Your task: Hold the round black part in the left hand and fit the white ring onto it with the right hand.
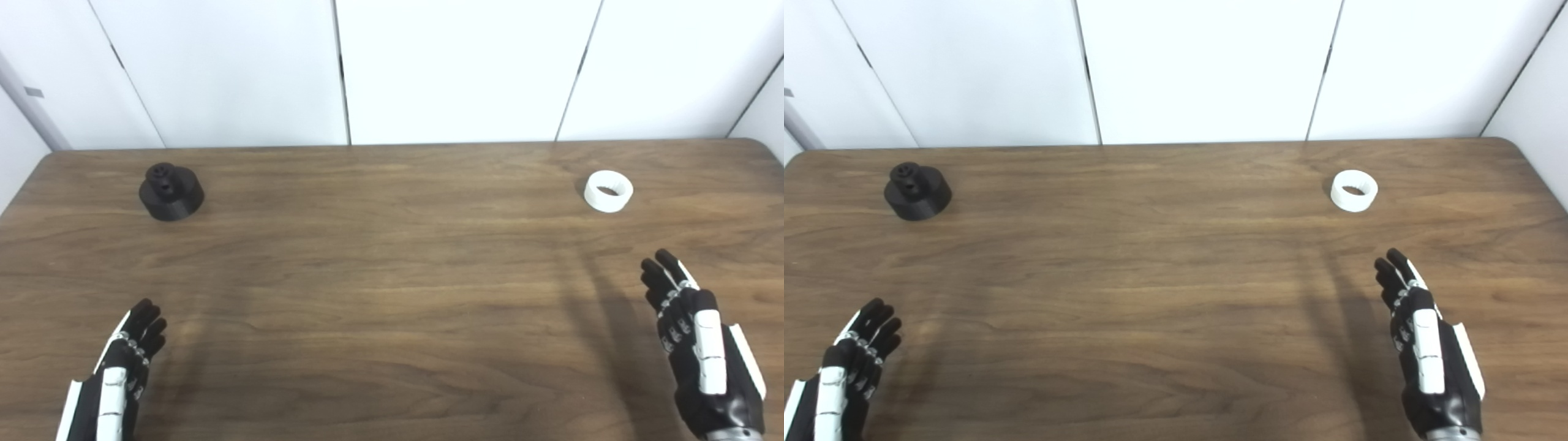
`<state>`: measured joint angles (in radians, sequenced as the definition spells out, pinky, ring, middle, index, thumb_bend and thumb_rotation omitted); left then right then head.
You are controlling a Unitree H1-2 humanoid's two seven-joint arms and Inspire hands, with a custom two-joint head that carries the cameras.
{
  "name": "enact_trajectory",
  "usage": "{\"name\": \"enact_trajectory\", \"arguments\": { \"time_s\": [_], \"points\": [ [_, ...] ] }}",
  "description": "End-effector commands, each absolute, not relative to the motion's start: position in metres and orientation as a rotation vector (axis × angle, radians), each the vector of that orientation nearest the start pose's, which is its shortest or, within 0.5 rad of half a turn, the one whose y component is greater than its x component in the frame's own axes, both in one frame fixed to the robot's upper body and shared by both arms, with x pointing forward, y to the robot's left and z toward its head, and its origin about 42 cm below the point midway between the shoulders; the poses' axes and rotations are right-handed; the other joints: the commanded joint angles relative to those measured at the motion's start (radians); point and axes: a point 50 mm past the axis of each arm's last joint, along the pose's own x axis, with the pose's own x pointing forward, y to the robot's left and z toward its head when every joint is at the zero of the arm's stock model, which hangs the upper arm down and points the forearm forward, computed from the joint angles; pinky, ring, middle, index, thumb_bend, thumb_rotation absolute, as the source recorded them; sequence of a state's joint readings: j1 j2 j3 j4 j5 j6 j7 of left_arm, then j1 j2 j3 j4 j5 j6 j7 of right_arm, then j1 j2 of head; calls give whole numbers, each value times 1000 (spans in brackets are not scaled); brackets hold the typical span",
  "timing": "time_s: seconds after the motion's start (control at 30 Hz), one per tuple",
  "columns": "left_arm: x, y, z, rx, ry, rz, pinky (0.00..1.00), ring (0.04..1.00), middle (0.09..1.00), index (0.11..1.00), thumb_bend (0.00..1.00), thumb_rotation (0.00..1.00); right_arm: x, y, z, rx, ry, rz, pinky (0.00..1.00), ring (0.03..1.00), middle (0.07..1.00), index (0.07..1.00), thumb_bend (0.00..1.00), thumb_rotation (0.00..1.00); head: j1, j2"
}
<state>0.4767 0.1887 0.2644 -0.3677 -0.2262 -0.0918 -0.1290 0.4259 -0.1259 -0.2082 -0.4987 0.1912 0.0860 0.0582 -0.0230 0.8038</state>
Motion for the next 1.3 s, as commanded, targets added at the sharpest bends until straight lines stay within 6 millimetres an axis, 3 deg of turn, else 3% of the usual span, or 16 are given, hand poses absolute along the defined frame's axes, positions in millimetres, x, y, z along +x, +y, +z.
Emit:
{"name": "enact_trajectory", "arguments": {
  "time_s": [0.0, 0.63, 0.97, 1.17, 1.27],
  "points": [
    [120, 341, 144, 126, -92, 153, 945, 930, 938, 931, 649, 934, 143, -309, 163, -51, -90, -152, 994, 953, 922, 928, 487, 1000, 0, -4],
    [117, 339, 140, 130, -88, 155, 946, 930, 941, 927, 657, 920, 142, -310, 160, -58, -89, -149, 981, 947, 919, 930, 500, 1000, 18, -32],
    [113, 327, 136, 132, -81, 147, 937, 922, 936, 931, 610, 936, 137, -320, 156, -46, -72, -159, 1000, 966, 921, 923, 521, 1000, 183, -107],
    [107, 316, 134, 138, -72, 149, 920, 923, 938, 933, 622, 909, 133, -327, 153, -66, -68, -144, 1000, 999, 951, 973, 621, 1000, 241, -163],
    [103, 312, 133, 143, -67, 148, 912, 924, 934, 932, 604, 907, 129, -330, 149, -91, -65, -156, 1000, 981, 914, 938, 554, 1000, 245, -193]
  ]
}}
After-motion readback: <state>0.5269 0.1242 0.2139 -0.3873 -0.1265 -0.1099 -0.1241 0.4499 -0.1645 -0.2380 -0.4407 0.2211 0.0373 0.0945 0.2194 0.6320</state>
